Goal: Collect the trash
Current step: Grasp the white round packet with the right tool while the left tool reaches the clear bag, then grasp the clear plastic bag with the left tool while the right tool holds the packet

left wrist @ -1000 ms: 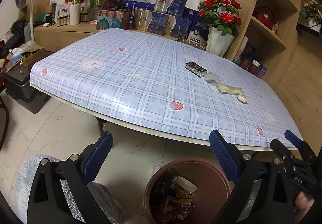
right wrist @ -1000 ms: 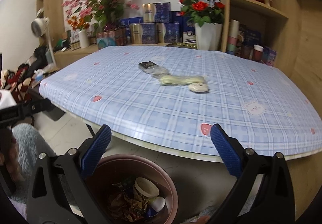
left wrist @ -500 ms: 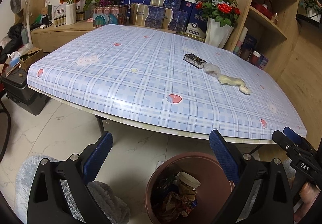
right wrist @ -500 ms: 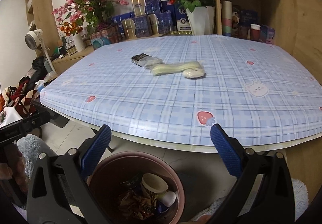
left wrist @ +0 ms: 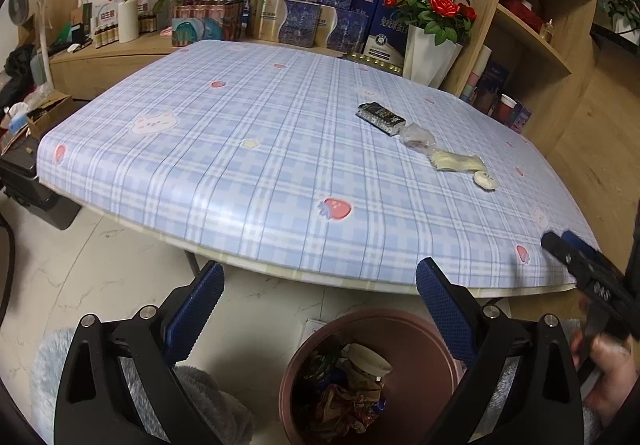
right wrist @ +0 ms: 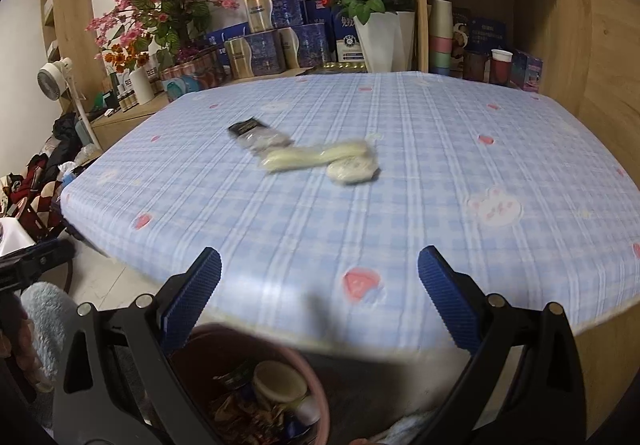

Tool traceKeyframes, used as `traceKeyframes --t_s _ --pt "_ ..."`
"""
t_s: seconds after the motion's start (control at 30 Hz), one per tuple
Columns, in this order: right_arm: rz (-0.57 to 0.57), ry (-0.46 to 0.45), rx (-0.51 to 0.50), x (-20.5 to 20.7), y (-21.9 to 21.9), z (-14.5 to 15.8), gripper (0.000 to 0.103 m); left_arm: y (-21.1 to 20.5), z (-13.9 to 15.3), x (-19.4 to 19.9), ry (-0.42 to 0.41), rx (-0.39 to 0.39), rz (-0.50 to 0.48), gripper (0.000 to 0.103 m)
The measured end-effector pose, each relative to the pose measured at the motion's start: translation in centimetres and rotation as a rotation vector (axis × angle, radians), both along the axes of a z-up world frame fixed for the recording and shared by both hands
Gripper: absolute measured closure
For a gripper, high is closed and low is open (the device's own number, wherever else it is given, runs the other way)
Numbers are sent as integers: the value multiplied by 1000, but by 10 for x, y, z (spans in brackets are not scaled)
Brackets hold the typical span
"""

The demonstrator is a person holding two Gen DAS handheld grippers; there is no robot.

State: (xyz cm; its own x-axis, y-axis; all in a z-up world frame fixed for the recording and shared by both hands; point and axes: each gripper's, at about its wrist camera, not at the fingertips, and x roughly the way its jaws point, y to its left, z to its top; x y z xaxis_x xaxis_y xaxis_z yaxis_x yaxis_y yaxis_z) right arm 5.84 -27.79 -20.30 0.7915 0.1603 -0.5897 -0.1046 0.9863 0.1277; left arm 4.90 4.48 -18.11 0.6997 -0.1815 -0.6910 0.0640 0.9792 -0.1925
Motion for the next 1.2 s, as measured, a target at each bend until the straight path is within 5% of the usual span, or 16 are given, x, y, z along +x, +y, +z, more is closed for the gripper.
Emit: traceKeyframes --t_s 0.27,0.5,1.03,1.2 --pt "60 44 -82 84 -18 13 6 -15 11 43 -6 5 -24 9" --pt "182 137 -140 139 -7 -3 21 -38 19 91 12 6 -80 9" --pt "249 240 -104 162 -11 -29 48 -87 1 168 116 -28 -185 19" --pt "256 233 -97 161 -11 -30 48 -97 -6 199 190 -110 -192 38"
